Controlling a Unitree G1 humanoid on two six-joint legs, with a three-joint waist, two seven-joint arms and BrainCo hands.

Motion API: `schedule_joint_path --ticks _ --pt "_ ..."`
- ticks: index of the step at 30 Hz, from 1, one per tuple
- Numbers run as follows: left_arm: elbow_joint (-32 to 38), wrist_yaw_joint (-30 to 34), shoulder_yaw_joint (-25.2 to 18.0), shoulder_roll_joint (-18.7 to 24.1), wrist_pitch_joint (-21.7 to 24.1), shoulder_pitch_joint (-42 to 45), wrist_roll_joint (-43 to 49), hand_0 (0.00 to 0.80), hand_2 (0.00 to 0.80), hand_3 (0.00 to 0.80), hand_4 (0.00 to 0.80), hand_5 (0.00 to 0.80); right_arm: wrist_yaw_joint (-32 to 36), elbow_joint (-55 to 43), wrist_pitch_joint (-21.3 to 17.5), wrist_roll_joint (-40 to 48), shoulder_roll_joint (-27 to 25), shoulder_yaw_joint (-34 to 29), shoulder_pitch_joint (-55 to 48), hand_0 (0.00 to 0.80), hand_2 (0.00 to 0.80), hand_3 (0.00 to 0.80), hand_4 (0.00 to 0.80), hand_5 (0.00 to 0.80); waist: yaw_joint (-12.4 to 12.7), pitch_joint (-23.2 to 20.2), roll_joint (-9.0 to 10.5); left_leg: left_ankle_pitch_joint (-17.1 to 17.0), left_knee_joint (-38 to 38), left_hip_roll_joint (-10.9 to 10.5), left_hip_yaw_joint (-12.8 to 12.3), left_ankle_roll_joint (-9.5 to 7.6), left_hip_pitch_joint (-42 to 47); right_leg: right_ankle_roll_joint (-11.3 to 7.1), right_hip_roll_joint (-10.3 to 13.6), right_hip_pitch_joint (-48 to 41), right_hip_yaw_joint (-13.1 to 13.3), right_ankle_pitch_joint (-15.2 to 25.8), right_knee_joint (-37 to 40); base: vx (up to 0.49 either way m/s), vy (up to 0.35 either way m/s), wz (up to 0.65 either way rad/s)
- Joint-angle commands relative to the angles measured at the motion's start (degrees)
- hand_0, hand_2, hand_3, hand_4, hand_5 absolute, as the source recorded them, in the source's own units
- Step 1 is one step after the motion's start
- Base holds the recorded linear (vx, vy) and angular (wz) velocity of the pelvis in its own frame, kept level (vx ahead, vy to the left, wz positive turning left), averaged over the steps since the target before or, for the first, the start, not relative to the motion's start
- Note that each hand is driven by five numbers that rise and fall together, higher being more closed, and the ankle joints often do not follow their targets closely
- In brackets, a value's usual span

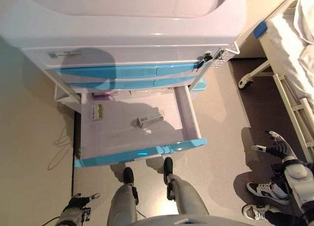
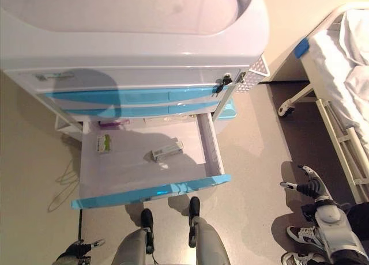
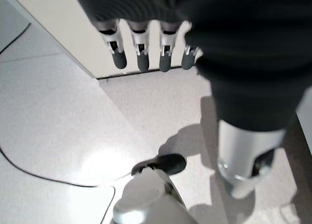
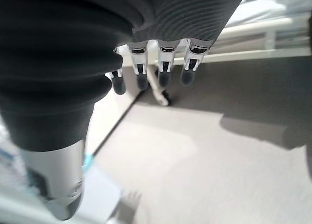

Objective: Open the drawer and pick up the medicine

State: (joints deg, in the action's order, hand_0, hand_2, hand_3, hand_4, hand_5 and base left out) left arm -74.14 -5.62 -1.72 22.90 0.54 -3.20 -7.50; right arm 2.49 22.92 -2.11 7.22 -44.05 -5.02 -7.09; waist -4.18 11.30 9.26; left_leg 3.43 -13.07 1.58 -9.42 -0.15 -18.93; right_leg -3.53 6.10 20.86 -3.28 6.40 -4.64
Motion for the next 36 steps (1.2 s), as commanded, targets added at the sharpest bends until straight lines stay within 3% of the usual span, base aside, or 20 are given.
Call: schedule_joint_path --ticks 1,3,4,5,6,7,8,11,14,17,21,26,29,33,34,35,36 --pt "-2.00 1.44 -2.81 0.23 -0.03 1.87 1.25 0.000 0.000 0.000 0.000 0.000 6.91 -2.95 -1.04 8.09 -5.49 -2.47 -0.87 0.000 0.000 0.000 0.000 0.000 -0.05 -0.43 0.61 -3.90 4.59 -1.40 3.11 1.14 -0.73 -4.73 -0.67 -0.06 -0.49 -0.19 -1.66 0.048 -0.044 -0.05" --pt "-1.80 2.73 -2.71 0.21 -0.08 2.26 1.77 0.000 0.000 0.000 0.000 0.000 13.27 -8.16 -0.31 12.29 -11.43 -1.39 -3.08 0.000 0.000 0.000 0.000 0.000 0.14 -0.94 1.27 -4.19 5.53 -1.14 3.10 1.59 0.16 -4.76 -0.87 -1.02 -0.78 -0.08 -0.79 0.027 -0.030 -0.01" --pt "-1.58 4.06 -2.49 0.36 0.14 2.51 2.58 0.000 0.000 0.000 0.000 0.000 19.42 -13.51 0.83 17.58 -17.98 -1.08 -6.36 0.000 0.000 0.000 0.000 0.000 0.17 -1.51 1.88 -4.31 5.88 -0.98 3.21 1.95 0.56 -4.78 -0.90 -1.63 -1.40 -0.19 -0.43 0.039 -0.044 0.00" --pt "-1.58 4.06 -2.47 0.36 0.14 2.50 2.58 0.000 0.000 0.000 0.000 0.000 19.43 -13.54 0.84 17.58 -17.97 -1.14 -6.42 0.000 0.000 0.000 0.000 0.000 0.11 -1.65 1.88 -4.46 5.96 -1.03 3.24 1.95 0.40 -4.78 -0.86 -1.47 -1.43 -0.10 -0.38 0.033 -0.049 -0.01" --pt "-1.42 4.74 -2.34 0.35 0.19 2.63 2.80 0.000 0.000 0.000 0.000 0.000 22.88 -16.73 1.36 20.62 -21.96 -0.75 -7.60 0.000 0.000 0.000 0.000 0.000 0.15 -1.84 2.21 -4.39 5.91 -0.90 3.27 2.08 0.65 -4.74 -0.86 -1.78 -1.43 -0.13 -0.23 0.038 -0.040 0.00" --pt "-0.96 5.99 -1.83 0.06 0.60 2.73 3.23 0.000 0.000 0.000 0.000 0.000 29.55 -24.25 3.21 26.89 -30.00 0.29 -9.93 0.000 0.000 0.000 0.000 0.000 0.20 -2.17 2.67 -3.97 5.81 -0.70 3.26 2.32 1.28 -4.72 -0.95 -2.63 -1.42 -0.38 -0.05 0.049 -0.047 -0.03" --pt "-0.93 6.49 -1.70 0.04 0.70 2.59 3.35 0.000 0.000 0.000 0.000 0.000 31.96 -27.78 3.93 30.60 -32.99 0.95 -10.26 0.000 0.000 0.000 0.000 0.000 0.22 -2.32 2.89 -3.88 5.82 -0.60 3.16 2.41 1.48 -4.75 -1.00 -2.83 -1.29 -0.39 0.09 0.036 -0.031 -0.03" --pt "-1.02 7.08 -1.36 -0.02 0.88 2.36 3.72 0.000 0.000 0.000 0.000 0.000 34.49 -32.80 5.37 36.22 -36.82 2.24 -10.40 0.000 0.000 0.000 0.000 0.000 0.30 -2.95 3.31 -3.94 6.06 -0.46 3.12 2.52 1.72 -4.80 -1.05 -3.12 -1.19 -0.35 0.50 0.021 -0.019 -0.02" --pt "-1.03 7.19 -0.62 -0.15 0.82 1.58 4.51 0.000 0.000 0.000 0.000 0.000 36.29 -41.48 6.15 44.43 -41.50 7.63 -4.98 0.000 0.000 0.000 0.000 0.000 1.34 -3.66 3.42 -3.91 6.13 -0.41 3.50 2.66 1.65 -4.80 -0.95 -3.40 -1.59 -0.56 0.70 0.015 -0.015 0.01" --pt "-1.15 7.03 -0.49 -0.25 0.70 1.54 5.05 0.000 0.000 0.000 0.000 0.000 35.69 -44.74 5.82 48.16 -42.73 12.41 0.66 0.000 0.000 0.000 0.000 0.000 1.97 -3.97 3.39 -3.96 6.30 -0.63 4.17 2.68 1.47 -4.73 -0.73 -3.60 -2.30 -0.88 0.67 0.014 -0.020 0.08" --pt "-1.22 6.89 -0.54 -0.03 0.63 2.06 5.18 0.000 0.000 0.000 0.000 0.000 34.32 -46.32 4.77 49.74 -43.00 18.86 9.04 0.000 0.000 0.000 0.000 0.000 3.13 -3.86 3.02 -4.06 6.16 -0.97 5.08 2.72 1.03 -4.60 -0.34 -3.74 -3.42 -1.25 0.26 0.015 -0.027 0.25" --pt "-1.43 6.54 0.02 0.10 0.74 3.29 5.19 0.000 0.000 0.000 0.000 0.000 29.99 -44.87 1.93 49.08 -37.14 28.31 21.47 0.000 0.000 0.000 0.000 0.000 5.40 -2.74 1.98 -4.08 5.07 -2.17 7.75 2.44 -0.48 -4.26 0.75 -3.80 -5.50 -2.23 -1.26 0.008 -0.026 0.36" --pt "-1.46 6.42 0.05 0.17 0.70 3.37 4.68 0.000 0.000 0.000 0.000 0.000 28.35 -43.84 1.14 47.98 -33.98 28.80 22.37 0.000 0.000 0.000 0.000 0.000 5.87 -2.19 1.49 -4.18 4.72 -2.71 8.68 2.29 -1.14 -4.10 1.08 -3.77 -6.46 -2.66 -1.93 -0.006 -0.010 0.52" --pt "-1.62 5.34 0.26 0.35 0.58 3.56 4.06 0.000 0.000 0.000 0.000 0.000 23.23 -40.98 -0.69 45.16 -23.10 25.99 19.57 0.000 0.000 0.000 0.000 0.000 7.58 -0.91 0.15 -4.66 4.38 -3.95 11.25 1.88 -2.52 -3.77 2.16 -3.77 -8.81 -3.53 -2.93 0.005 -0.012 0.36" --pt "-1.62 5.34 0.26 0.37 0.58 3.57 4.06 0.000 0.000 0.000 0.000 0.000 23.23 -40.95 -0.70 45.14 -23.06 26.01 19.59 0.000 0.000 0.000 0.000 0.000 7.54 -0.93 0.16 -4.66 4.36 -3.96 11.28 1.88 -2.56 -3.77 2.17 -3.75 -8.85 -3.55 -2.95 0.018 -0.020 0.45" --pt "-1.64 4.84 0.46 0.50 0.57 3.53 4.04 0.000 0.000 0.000 0.000 0.000 21.23 -40.12 -1.57 43.27 -18.62 24.91 18.62 0.000 0.000 0.000 0.000 0.000 8.29 -0.36 -0.32 -4.58 4.08 -4.31 12.30 1.70 -2.93 -3.69 2.55 -3.86 -9.74 -3.99 -3.61 0.009 -0.015 0.35" --pt "-1.65 4.84 0.47 0.52 0.57 3.50 4.03 0.000 0.000 0.000 0.000 0.000 21.24 -40.12 -1.56 43.26 -18.60 24.86 18.58 0.000 0.000 0.000 0.000 0.000 8.20 -0.50 -0.30 -4.76 4.18 -4.37 12.37 1.68 -3.09 -3.70 2.60 -3.73 -9.82 -3.88 -3.53 0.024 -0.024 0.33"
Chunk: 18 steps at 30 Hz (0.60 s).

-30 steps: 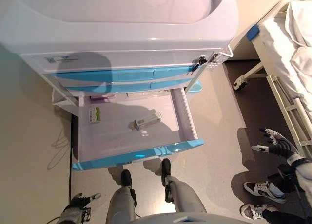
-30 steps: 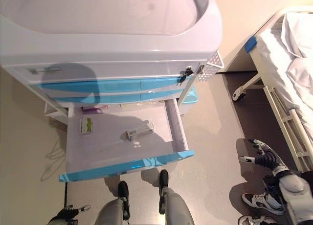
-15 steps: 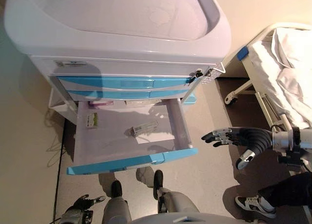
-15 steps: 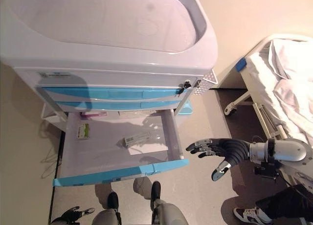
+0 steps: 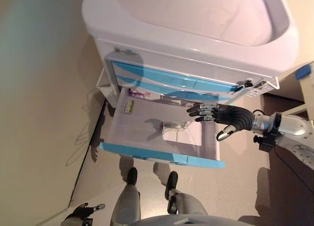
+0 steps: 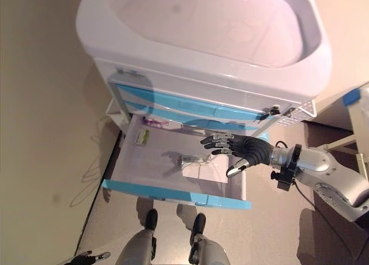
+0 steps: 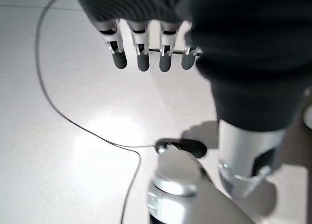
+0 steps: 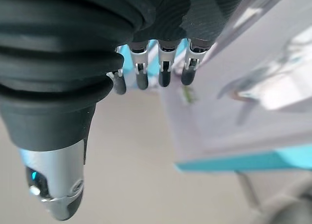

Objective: Open the drawer and pick up the medicine

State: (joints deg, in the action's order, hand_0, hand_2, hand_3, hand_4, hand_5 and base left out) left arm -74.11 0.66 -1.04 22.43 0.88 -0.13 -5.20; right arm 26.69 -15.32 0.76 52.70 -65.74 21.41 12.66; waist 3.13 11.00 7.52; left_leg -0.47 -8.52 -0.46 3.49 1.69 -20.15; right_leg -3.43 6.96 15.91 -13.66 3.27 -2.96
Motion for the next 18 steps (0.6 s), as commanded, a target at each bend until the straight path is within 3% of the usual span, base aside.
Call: schedule_joint_path --ticks 1,3,6,11,14,15,17,18 --pt "-1.41 -1.77 0.10 0.76 0.19 0.27 1.60 0.000 0.000 0.000 0.000 0.000 -5.05 -0.57 -5.23 -4.24 7.78 -2.47 -2.17 0.000 0.000 0.000 0.000 0.000 1.47 0.35 0.82 -0.82 -0.71 -2.75 0.45 -0.29 -2.30 -3.68 2.08 1.14 -0.03 -1.17 -5.69 0.018 -0.015 0.24" --pt "-1.55 -2.11 0.25 0.69 0.17 0.05 1.52 0.000 0.000 0.000 0.000 0.000 -6.38 0.47 -5.77 -5.19 10.98 -3.09 -2.83 0.000 0.000 0.000 0.000 0.000 1.58 0.45 0.55 -1.05 -0.65 -2.93 1.06 -0.42 -2.65 -3.63 2.32 1.20 -0.56 -1.29 -5.71 0.017 -0.013 0.34" --pt "-1.29 -3.52 0.52 -0.03 0.12 -0.60 0.43 0.000 0.000 0.000 0.000 0.000 -10.76 5.16 -7.27 -9.53 21.51 -3.23 -4.15 0.000 0.000 0.000 0.000 0.000 2.41 1.26 -0.37 -0.99 -1.08 -3.54 2.44 -0.68 -3.20 -3.50 2.66 1.12 -1.56 -1.88 -6.17 0.016 0.000 0.37" --pt "-0.54 -5.18 1.06 -0.69 0.15 -1.26 -0.63 0.000 0.000 0.000 0.000 0.000 -16.17 11.01 -8.09 -18.65 28.54 -2.17 -1.86 0.000 0.000 0.000 0.000 0.000 3.25 1.90 -1.09 -1.21 -0.99 -3.81 2.96 -0.91 -3.66 -3.37 2.85 1.49 -1.88 -2.21 -6.56 0.008 0.004 0.13" --pt "0.66 -6.65 1.66 -1.15 0.56 -1.63 -1.43 0.000 0.000 0.000 0.000 0.000 -22.49 13.72 -10.06 -35.26 29.90 -2.25 1.25 0.000 0.000 0.000 0.000 0.000 3.62 2.59 -1.80 -1.25 -0.94 -4.08 3.30 -1.14 -4.00 -3.37 3.11 1.92 -1.88 -2.42 -6.97 0.009 0.010 0.04" --pt "0.66 -6.65 1.65 -1.15 0.55 -1.63 -1.43 0.000 0.000 0.000 0.000 0.000 -22.51 13.73 -10.07 -35.30 29.92 -2.22 1.27 0.000 0.000 0.000 0.000 0.000 3.61 2.59 -1.80 -1.24 -0.94 -4.09 3.30 -1.14 -4.00 -3.37 3.11 1.92 -1.89 -2.43 -6.98 0.000 0.000 0.00" --pt "2.29 -7.86 2.09 -1.34 1.08 -1.68 -1.05 0.000 0.000 0.000 0.000 0.000 -26.82 14.92 -10.67 -50.07 29.35 -1.75 2.57 0.000 0.000 0.000 0.000 0.000 3.74 3.14 -2.31 -1.27 -0.85 -4.28 3.58 -1.24 -4.19 -3.45 3.26 2.08 -2.04 -2.65 -7.16 0.000 0.000 0.00" --pt "2.29 -7.86 2.08 -1.34 1.08 -1.68 -1.05 0.000 0.000 0.000 0.000 0.000 -26.82 14.92 -10.67 -50.07 29.35 -1.75 2.57 0.000 0.000 0.000 0.000 0.000 3.74 3.14 -2.31 -1.27 -0.85 -4.28 3.58 -1.24 -4.19 -3.45 3.26 2.08 -2.05 -2.65 -7.16 0.000 0.000 0.00"
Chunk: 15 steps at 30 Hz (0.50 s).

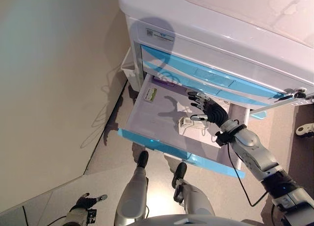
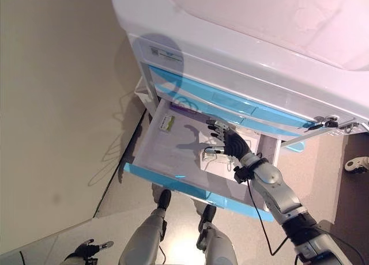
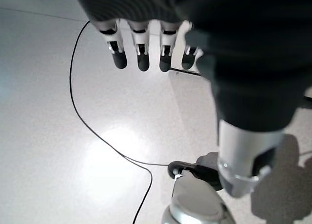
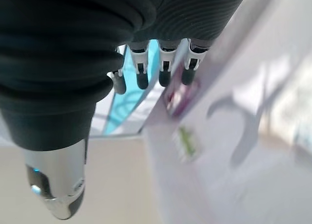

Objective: Open the drawer and pick up the medicine

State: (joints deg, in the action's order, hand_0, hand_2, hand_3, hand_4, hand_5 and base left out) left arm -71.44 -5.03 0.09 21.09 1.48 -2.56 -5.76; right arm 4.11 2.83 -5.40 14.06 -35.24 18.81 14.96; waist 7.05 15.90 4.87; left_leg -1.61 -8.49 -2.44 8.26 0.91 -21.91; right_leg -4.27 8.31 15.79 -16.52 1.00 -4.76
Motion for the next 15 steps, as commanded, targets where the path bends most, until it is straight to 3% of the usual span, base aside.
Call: schedule_joint_path --ticks 1,2,4,6,15 --pt "-0.11 -3.01 1.16 -0.12 0.71 0.51 -0.49 0.000 0.000 0.000 0.000 0.000 -6.45 -2.01 -4.73 -17.70 -1.26 1.42 0.63 0.000 0.000 0.000 0.000 0.000 -0.21 -1.41 0.17 -0.20 -0.89 -2.48 -0.94 -0.52 -2.66 -2.67 1.99 2.42 0.78 -0.45 -5.50 0.002 0.005 0.03" --pt "-0.11 -3.01 1.15 -0.12 0.71 0.51 -0.48 0.000 0.000 0.000 0.000 0.000 -6.45 -2.01 -4.73 -17.70 -1.26 1.43 0.63 0.000 0.000 0.000 0.000 0.000 -0.21 -1.41 0.17 -0.20 -0.89 -2.48 -0.94 -0.52 -2.66 -2.67 1.99 2.42 0.78 -0.45 -5.50 0.007 0.002 0.04" --pt "0.49 -4.07 1.08 -0.34 0.83 0.32 -0.32 0.000 0.000 0.000 0.000 0.000 -9.41 -0.41 -4.13 -29.38 -2.13 2.80 1.69 0.000 0.000 0.000 0.000 0.000 0.08 -0.93 -0.07 -0.26 -0.80 -2.70 -0.58 -0.58 -2.90 -2.74 2.05 2.60 0.62 -0.58 -5.59 0.012 -0.007 0.05" --pt "0.99 -4.67 1.26 -0.50 1.01 0.23 -0.60 0.000 0.000 0.000 0.000 0.000 -11.42 1.24 -3.38 -35.71 -2.37 4.08 2.56 0.000 0.000 0.000 0.000 0.000 0.30 -0.63 -0.26 -0.26 -0.82 -2.89 -0.38 -0.63 -3.08 -2.77 2.10 2.68 0.59 -0.60 -5.58 0.000 0.001 0.05" --pt "0.84 -5.20 1.89 -1.65 1.04 -0.48 -1.03 0.000 0.000 0.000 0.000 0.000 -12.30 6.18 -1.98 -46.05 -2.04 9.22 5.36 0.000 0.000 0.000 0.000 0.000 0.20 -0.57 -0.61 -0.81 -0.15 -3.06 -0.07 -0.62 -3.56 -2.85 2.05 3.62 0.66 -0.29 -5.59 0.001 0.001 0.03"
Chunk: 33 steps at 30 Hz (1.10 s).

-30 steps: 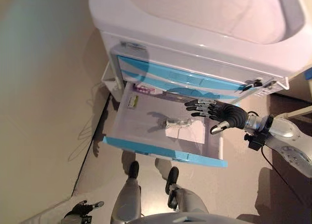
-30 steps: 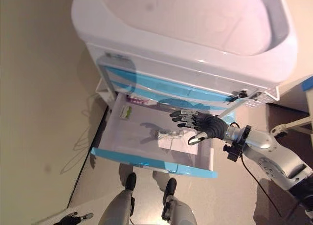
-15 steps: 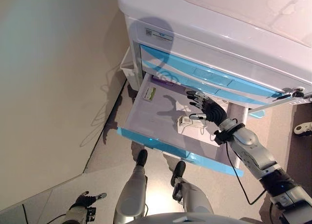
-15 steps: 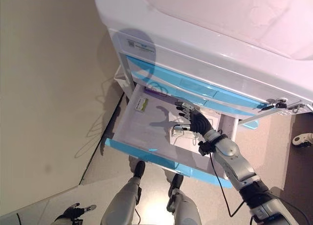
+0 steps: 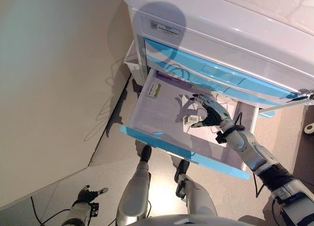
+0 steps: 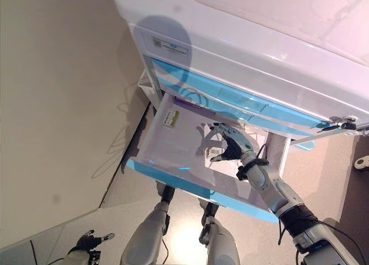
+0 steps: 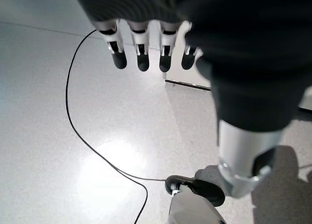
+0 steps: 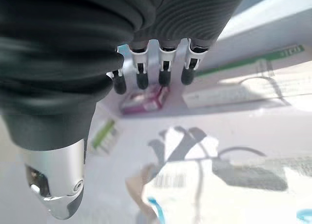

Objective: Open the drawer and pick up the medicine

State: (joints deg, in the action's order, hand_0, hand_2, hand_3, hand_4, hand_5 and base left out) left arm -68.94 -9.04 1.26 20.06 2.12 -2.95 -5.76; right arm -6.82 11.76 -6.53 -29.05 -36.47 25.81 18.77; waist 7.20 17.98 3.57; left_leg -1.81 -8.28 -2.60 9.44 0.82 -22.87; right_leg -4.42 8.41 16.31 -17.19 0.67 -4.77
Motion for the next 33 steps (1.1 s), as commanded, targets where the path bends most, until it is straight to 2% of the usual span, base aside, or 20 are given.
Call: schedule_joint_path --ticks 1,6,14,23,33 --pt "-1.77 -1.14 0.68 -0.65 0.31 -0.17 -0.96 0.000 0.000 0.000 0.000 0.000 -0.86 -2.66 -0.62 -3.48 -0.89 2.73 1.62 0.000 0.000 0.000 0.000 0.000 0.05 -2.60 0.68 -0.63 -0.26 -2.89 -1.24 -0.48 -2.50 -2.70 1.98 3.00 1.37 0.01 -5.56 0.000 0.000 0.00" --pt "-1.69 -0.93 0.86 -0.88 0.27 -0.07 -0.80 0.000 0.000 0.000 0.000 0.000 0.10 -2.44 -0.39 -4.40 -1.06 3.77 1.30 0.000 0.000 0.000 0.000 0.000 -0.21 -2.81 0.71 -0.83 0.29 -2.84 -0.95 -0.42 -2.51 -2.72 1.99 3.20 1.32 0.07 -5.43 0.000 0.000 0.00" --pt "-1.85 -0.76 1.52 -1.47 0.39 -0.35 -1.43 0.000 0.000 0.000 0.000 0.000 -0.64 3.58 1.01 -7.03 1.18 6.17 1.07 0.000 0.000 0.000 0.000 0.000 -0.28 -2.75 0.61 -0.86 0.44 -2.66 -0.87 -0.31 -2.36 -2.64 1.97 3.50 1.39 0.10 -5.47 0.000 0.000 0.00" --pt "-2.43 -1.46 2.69 -1.96 0.54 -0.36 -1.63 0.000 0.000 0.000 0.000 0.000 -5.16 13.17 3.93 -10.73 5.72 7.62 3.33 0.000 0.000 0.000 0.000 0.000 -0.14 -2.89 0.16 -0.86 1.17 -2.47 -0.84 -0.20 -1.93 -2.78 1.98 3.38 1.51 0.36 -5.01 0.000 0.000 0.00" --pt "-1.60 -2.63 4.42 -2.71 1.11 -0.54 -2.96 0.000 0.000 0.000 0.000 0.000 -10.32 20.73 6.03 -8.76 10.01 7.58 6.13 0.000 0.000 0.000 0.000 0.000 -0.15 -2.53 -0.83 -1.25 1.82 -2.54 -1.21 -0.32 -1.77 -2.86 2.04 3.59 1.81 0.79 -4.74 0.000 0.000 0.00"
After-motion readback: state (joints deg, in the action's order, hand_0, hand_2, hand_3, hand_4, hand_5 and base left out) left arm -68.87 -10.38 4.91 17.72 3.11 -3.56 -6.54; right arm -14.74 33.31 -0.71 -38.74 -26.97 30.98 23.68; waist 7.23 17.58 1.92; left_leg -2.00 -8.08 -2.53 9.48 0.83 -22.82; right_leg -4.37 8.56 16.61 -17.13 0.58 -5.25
